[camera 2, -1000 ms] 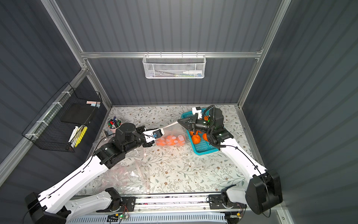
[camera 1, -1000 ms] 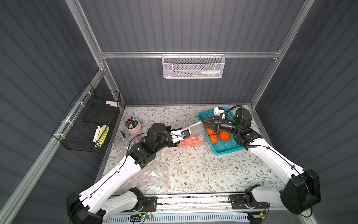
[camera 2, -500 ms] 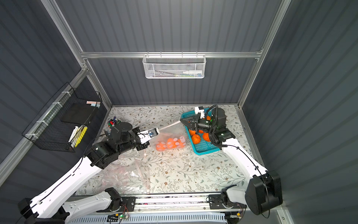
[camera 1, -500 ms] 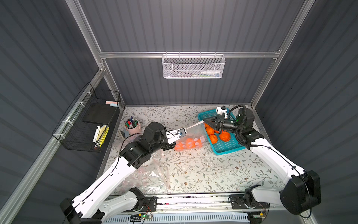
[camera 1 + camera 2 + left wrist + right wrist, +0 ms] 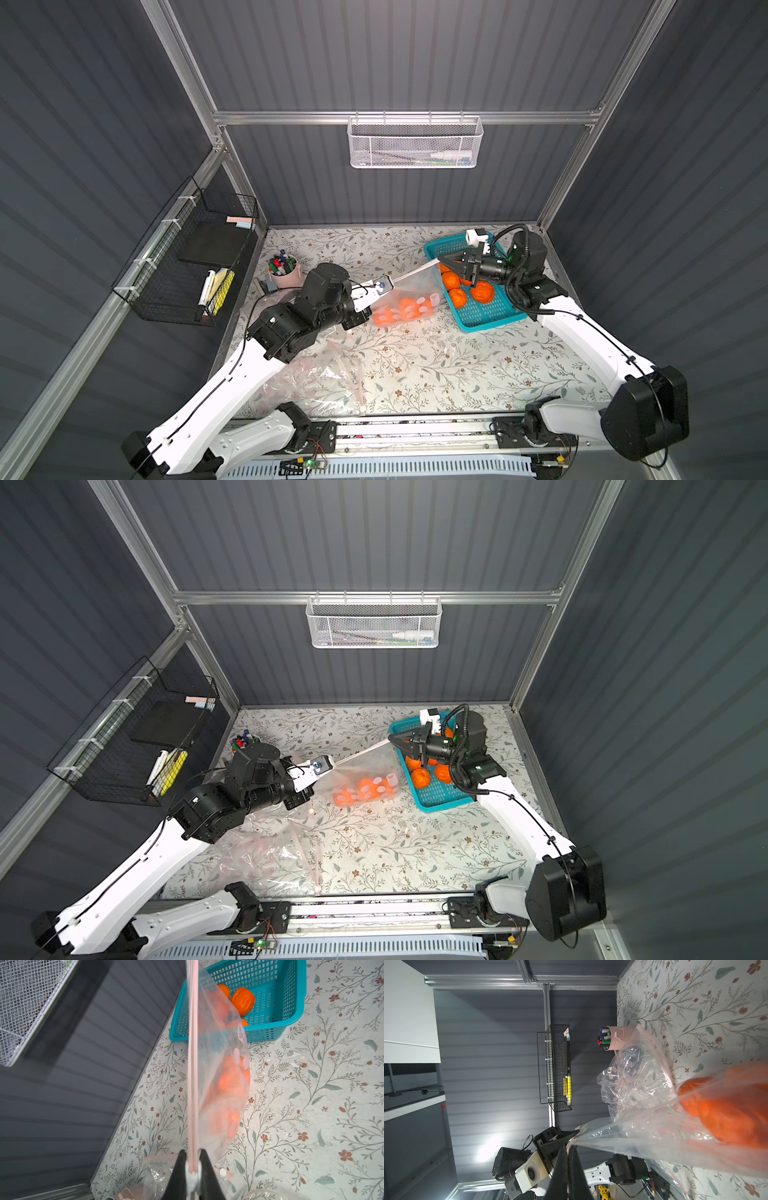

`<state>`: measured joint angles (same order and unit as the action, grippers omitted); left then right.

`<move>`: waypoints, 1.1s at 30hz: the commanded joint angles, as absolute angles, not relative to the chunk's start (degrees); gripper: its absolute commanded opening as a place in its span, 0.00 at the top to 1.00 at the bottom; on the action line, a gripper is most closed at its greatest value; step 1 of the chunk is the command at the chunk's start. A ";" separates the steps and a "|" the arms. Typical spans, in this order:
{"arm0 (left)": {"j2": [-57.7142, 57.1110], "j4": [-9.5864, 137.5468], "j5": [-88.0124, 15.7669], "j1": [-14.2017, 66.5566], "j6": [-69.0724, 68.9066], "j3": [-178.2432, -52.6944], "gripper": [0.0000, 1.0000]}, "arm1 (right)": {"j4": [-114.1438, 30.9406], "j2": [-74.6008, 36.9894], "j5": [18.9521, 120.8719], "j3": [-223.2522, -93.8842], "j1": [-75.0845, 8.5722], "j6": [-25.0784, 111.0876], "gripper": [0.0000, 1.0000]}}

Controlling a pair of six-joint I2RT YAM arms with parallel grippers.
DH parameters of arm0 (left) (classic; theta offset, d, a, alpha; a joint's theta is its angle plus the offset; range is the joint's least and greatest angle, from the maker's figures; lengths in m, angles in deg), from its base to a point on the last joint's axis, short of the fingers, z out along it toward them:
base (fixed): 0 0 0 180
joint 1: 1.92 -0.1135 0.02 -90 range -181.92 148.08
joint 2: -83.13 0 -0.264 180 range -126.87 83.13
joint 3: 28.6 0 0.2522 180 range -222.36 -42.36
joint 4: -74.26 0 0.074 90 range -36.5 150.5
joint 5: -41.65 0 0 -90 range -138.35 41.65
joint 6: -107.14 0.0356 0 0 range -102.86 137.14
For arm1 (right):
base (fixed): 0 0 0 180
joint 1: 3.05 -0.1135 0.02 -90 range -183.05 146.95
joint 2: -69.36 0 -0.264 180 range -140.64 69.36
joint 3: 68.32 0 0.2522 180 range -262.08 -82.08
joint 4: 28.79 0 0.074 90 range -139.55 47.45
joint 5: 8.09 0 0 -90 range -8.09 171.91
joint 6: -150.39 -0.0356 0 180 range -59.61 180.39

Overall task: Open the zip-top bag and take out the orange
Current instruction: Unzip the zipper on the zipper food storage bag.

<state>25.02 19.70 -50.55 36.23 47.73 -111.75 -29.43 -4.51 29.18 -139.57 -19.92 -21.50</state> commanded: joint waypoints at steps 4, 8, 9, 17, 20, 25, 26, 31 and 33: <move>27.76 9.33 -52.83 35.43 44.62 -113.60 0.88 | -28.39 -3.33 33.83 -139.65 -17.29 -21.44 1.00; 27.33 7.41 -53.30 35.43 43.69 -114.76 0.88 | -28.99 -3.03 33.83 -139.48 -17.29 -21.01 1.00; 27.36 7.12 -53.43 35.38 43.48 -114.79 0.88 | -29.02 -3.02 33.83 -139.39 -17.29 -20.99 1.00; 27.91 4.80 -53.62 35.43 42.31 -117.16 0.88 | -29.23 -2.89 33.88 -139.15 -17.29 -20.88 1.00; 28.36 4.28 -54.04 35.43 41.80 -116.99 0.87 | -29.41 -2.93 33.75 -139.21 -17.29 -20.75 1.00; 28.64 3.33 -54.60 35.40 41.37 -117.16 0.86 | -29.46 -2.99 33.54 -139.12 -17.29 -20.62 1.00; 28.64 3.24 -54.67 35.43 41.27 -117.16 0.86 | -29.58 -2.90 33.55 -139.12 -17.29 -20.56 1.00; 28.72 3.28 -54.43 35.42 41.17 -116.83 0.84 | -29.57 -2.96 33.41 -139.12 -17.29 -20.56 1.00; 28.63 3.82 -54.24 35.42 41.27 -116.55 0.84 | -29.58 -3.02 32.77 -139.28 -17.30 -20.56 1.00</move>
<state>27.97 5.76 -53.54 35.77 42.09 -115.88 -30.61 -4.07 31.76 -139.40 -17.64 -20.30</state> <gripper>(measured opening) 0.163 0.047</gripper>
